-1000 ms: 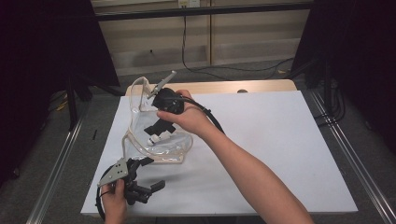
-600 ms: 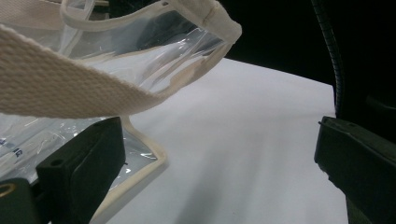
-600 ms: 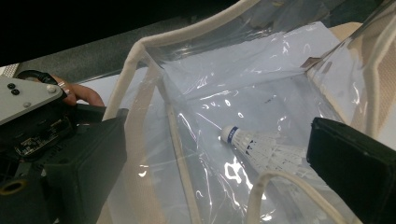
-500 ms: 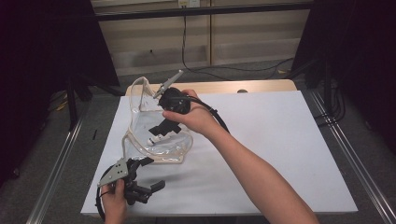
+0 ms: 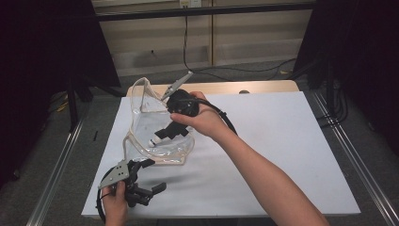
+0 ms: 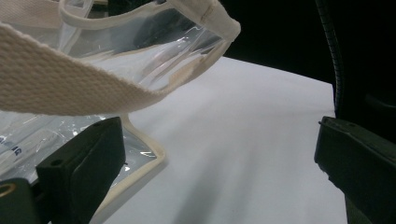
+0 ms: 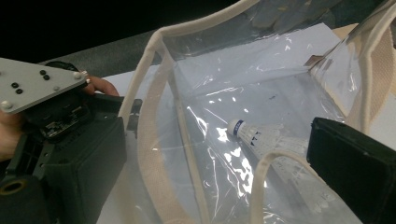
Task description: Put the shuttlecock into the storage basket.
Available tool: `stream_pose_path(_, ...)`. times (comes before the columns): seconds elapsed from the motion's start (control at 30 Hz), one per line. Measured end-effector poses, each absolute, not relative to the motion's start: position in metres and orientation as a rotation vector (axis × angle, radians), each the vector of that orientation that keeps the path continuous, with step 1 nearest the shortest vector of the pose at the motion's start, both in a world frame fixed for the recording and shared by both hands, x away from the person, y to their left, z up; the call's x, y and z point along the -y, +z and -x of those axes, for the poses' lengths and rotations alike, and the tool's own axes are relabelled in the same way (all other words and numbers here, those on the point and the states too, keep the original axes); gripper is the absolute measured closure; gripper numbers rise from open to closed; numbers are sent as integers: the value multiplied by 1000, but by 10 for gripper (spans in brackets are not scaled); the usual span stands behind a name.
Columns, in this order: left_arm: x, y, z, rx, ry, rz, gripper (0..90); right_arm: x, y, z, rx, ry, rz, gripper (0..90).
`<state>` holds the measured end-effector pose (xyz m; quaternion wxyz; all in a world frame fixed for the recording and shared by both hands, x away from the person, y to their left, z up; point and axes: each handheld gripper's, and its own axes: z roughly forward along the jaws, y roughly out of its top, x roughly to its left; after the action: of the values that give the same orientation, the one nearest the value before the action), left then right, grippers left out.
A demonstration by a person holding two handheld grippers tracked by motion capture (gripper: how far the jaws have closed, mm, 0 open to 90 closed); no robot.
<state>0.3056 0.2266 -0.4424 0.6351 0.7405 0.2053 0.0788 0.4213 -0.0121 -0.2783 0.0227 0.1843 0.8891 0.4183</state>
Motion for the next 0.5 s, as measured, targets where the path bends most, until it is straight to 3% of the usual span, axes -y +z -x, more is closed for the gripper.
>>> stream_pose_path(0.5, -225, -442, -306, -467, 182, -1695, 20, 33, -284, -411, -2752, 1366, -562, 43)
